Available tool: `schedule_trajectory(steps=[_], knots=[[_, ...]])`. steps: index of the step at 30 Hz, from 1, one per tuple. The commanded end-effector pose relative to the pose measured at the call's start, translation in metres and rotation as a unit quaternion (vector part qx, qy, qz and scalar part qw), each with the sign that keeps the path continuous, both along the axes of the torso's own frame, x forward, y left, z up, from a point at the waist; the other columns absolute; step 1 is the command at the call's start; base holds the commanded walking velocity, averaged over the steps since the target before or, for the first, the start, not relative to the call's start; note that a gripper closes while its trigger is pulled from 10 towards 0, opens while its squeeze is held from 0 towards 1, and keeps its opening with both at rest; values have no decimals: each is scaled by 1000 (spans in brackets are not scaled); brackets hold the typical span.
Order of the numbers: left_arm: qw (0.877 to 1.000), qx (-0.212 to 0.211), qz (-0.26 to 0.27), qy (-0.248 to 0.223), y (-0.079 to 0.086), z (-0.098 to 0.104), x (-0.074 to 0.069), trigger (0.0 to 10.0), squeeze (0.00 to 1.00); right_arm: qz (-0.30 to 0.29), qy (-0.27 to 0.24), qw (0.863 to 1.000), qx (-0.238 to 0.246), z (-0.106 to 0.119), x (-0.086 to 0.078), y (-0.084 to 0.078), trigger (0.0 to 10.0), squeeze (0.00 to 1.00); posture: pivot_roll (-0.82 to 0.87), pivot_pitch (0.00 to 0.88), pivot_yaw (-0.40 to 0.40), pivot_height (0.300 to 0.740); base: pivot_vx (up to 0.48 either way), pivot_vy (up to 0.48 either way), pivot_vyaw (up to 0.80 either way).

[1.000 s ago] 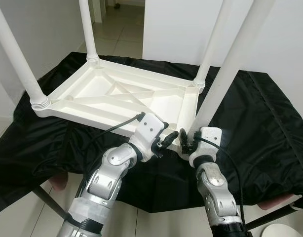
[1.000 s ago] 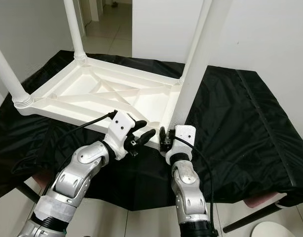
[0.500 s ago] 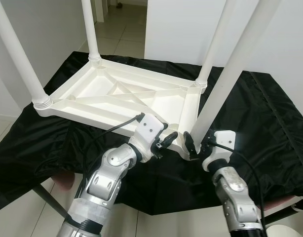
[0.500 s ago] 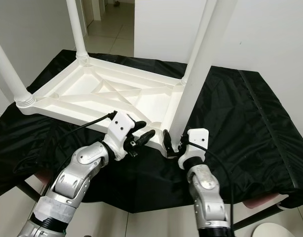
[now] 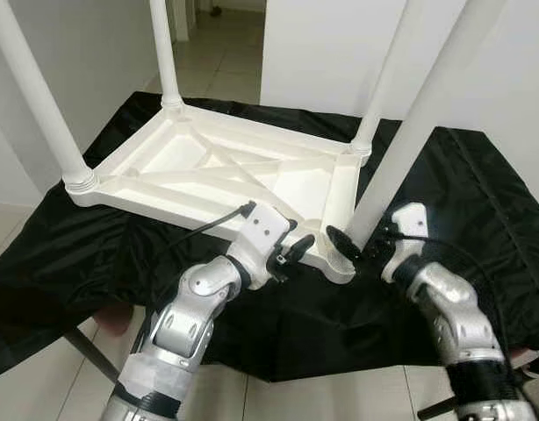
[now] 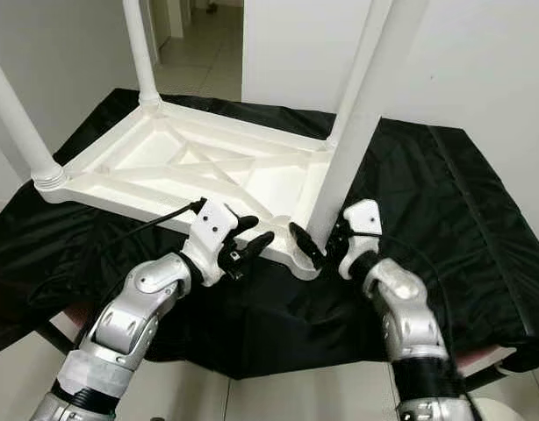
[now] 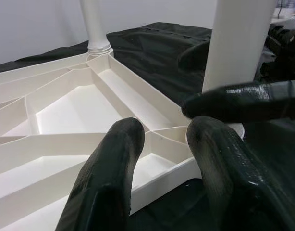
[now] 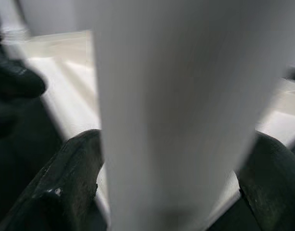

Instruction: Building children table

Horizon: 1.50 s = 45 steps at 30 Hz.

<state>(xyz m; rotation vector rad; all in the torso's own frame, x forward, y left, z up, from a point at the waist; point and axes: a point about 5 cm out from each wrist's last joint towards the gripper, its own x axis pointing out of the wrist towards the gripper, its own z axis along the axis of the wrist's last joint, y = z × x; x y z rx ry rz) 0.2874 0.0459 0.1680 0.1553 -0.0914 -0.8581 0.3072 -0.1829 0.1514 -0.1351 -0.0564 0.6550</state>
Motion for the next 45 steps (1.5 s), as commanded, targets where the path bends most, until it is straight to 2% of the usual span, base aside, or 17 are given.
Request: schedule_trajectory(steps=[1, 3, 4, 5, 7, 22, 25, 26, 27, 32, 33, 34, 36, 37, 40, 41, 45], knots=[[1000, 1, 13, -7, 1, 3, 1, 10000, 0, 29, 15, 999, -18, -7, 2, 4, 10000, 0, 86, 16, -27, 740, 0, 0, 0], [1000, 1, 13, -7, 1, 4, 1, 10000, 0, 36, 20, 999, -21, -8, 3, 4, 10000, 0, 86, 16, -27, 740, 0, 0, 0], [1000, 2, 13, -8, 1, 4, 1, 10000, 0, 44, 21, 998, -25, -8, 4, 5, 7961, 0, 90, 19, -25, 740, 0, 0, 0], [1000, 2, 13, -8, 1, 5, 1, 10000, 0, 46, 23, 998, -23, -8, 4, 5, 392, 0, 91, 21, -24, 740, 0, 0, 0], [1000, 2, 14, -9, 1, 5, 1, 10000, 0, 49, 24, 998, -22, -9, 4, 4, 0, 0, 92, 21, -23, 740, 0, 0, 0], [1000, 2, 12, -8, 2, 6, 2, 10000, 0, 10, 26, 1000, 12, -15, -4, 1, 0, 0, 83, 30, -16, 740, 0, 0, 0], [1000, 1, 8, -5, -1, 6, 0, 10000, 0, -71, 36, 997, 19, -19, -11, 4, 0, 0, 65, 42, -18, 740, 0, 0, 0], [1000, 1, 8, -5, -1, 6, 0, 10000, 0, -71, 36, 997, 19, -19, -11, 4, 0, 0, 65, 42, -18, 740, 0, 0, 0], [1000, 0, 6, -3, -2, 5, 0, 10000, 0, -115, 26, 993, 22, -20, -14, 10, 0, 0, 53, 46, -13, 740, 0, 0, 0], [1000, 0, 3, -1, -3, 5, -1, 10000, 0, -152, 21, 987, 38, -19, -16, 16, 0, 0, 51, 46, -12, 740, 0, 0, 0], [1000, 0, 1, 0, -3, 4, -1, 10000, 0, -197, 23, 979, 53, -19, -16, 22, 0, 0, 45, 46, -11, 740, 0, 0, 0], [1000, 0, 1, 0, -3, 4, -1, 10000, 0, -197, 23, 979, 53, -19, -16, 22, 0, 0, 45, 46, -11, 740, 0, 0, 0], [1000, 0, 0, 0, -3, 4, -1, 10000, 0, -256, 37, 963, 74, -23, -15, 27, 0, 0, 43, 46, -10, 740, 0, 0, 0], [1000, 0, 0, 0, -3, 4, -1, 10000, 0, -256, 37, 963, 74, -23, -15, 27, 0, 0, 43, 46, -10, 740, 0, 0, 0], [1000, -1, -2, 1, -5, 4, -1, 10000, 0, -326, 45, 940, 86, -25, -11, 30, 0, 0, 42, 44, -11, 740, 0, 0, 0], [1000, -1, -2, 1, -5, 4, -1, 10000, 0, -326, 45, 940, 86, -25, -11, 30, 0, 0, 42, 44, -11, 740, 0, 0, 0], [1000, -2, -2, 3, -5, 3, -2, 10000, 0, -381, 39, 919, 89, -22, -5, 28, 0, 0, 44, 42, -14, 740, 0, 0, 0]])
